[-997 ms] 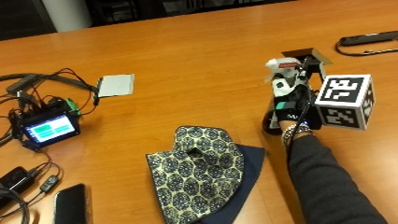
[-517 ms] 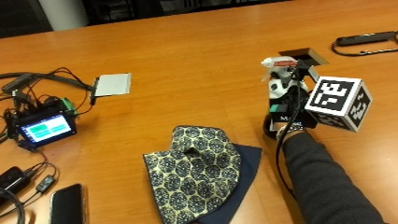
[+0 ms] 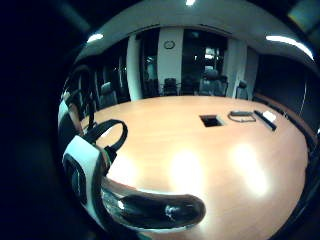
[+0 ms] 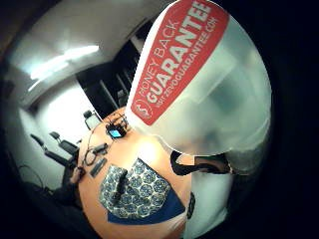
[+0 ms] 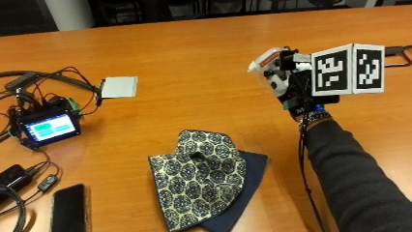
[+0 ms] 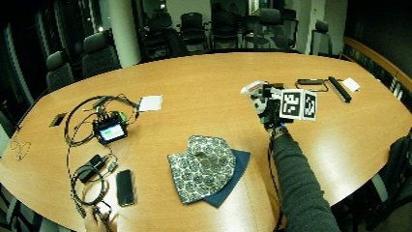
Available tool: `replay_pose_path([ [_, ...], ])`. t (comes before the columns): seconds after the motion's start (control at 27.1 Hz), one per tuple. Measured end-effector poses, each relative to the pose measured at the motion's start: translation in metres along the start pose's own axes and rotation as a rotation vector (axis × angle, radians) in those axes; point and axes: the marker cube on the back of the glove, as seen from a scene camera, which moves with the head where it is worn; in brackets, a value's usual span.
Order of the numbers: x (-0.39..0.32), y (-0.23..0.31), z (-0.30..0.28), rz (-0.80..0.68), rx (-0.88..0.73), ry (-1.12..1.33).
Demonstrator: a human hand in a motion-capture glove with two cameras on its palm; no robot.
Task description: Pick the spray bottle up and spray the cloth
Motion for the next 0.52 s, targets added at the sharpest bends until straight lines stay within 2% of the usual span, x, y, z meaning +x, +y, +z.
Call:
replay_pose_path([
  [0.52,-0.036,0.022,0.007,-0.517,-0.211,0.255],
])
